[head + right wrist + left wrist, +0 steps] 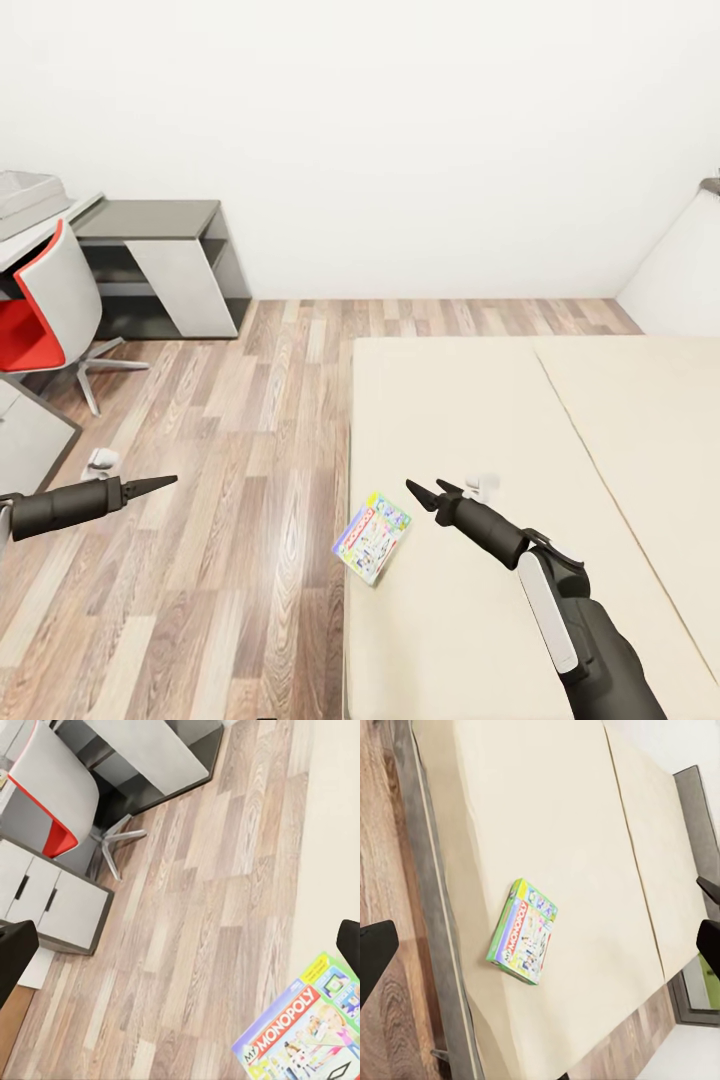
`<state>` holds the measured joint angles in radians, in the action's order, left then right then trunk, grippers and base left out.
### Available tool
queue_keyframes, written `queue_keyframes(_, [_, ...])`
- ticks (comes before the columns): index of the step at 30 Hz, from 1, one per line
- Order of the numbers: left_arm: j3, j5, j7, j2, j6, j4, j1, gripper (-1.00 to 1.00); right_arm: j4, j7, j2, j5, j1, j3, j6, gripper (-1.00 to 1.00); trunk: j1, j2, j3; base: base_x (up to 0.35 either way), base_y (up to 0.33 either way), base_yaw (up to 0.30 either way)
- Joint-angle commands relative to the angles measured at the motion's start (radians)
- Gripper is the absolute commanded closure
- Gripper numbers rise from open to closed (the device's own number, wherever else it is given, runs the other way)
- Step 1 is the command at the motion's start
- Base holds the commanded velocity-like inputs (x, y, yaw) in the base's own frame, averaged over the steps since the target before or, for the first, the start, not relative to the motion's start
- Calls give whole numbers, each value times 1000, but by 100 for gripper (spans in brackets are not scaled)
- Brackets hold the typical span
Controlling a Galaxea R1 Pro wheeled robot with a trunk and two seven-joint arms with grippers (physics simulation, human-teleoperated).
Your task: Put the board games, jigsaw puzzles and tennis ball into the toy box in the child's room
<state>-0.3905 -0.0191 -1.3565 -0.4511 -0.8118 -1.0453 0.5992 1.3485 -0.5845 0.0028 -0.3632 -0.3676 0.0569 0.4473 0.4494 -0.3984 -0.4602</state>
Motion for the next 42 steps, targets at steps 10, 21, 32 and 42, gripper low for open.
queue_keyframes(10, [-7,-1,-3,-1,-10,0,1,-100,-2,-1,1,-8,-1,1,8,-100,1,-2,15,0,0,0])
queue_keyframes(21, [-9,0,-3,-1,-10,0,1,-100,-3,-1,1,-8,-1,1,8,-100,1,-2,33,0,0,0])
queue_keyframes(32, [-9,0,-3,-1,-10,1,1,-100,-3,0,1,-8,-1,1,8,-100,1,-2,51,0,0,0])
queue_keyframes(42, [-9,0,-3,-1,-10,-1,1,-100,-5,2,1,-7,-1,-30,7,-100,1,-2,67,0,0,0])
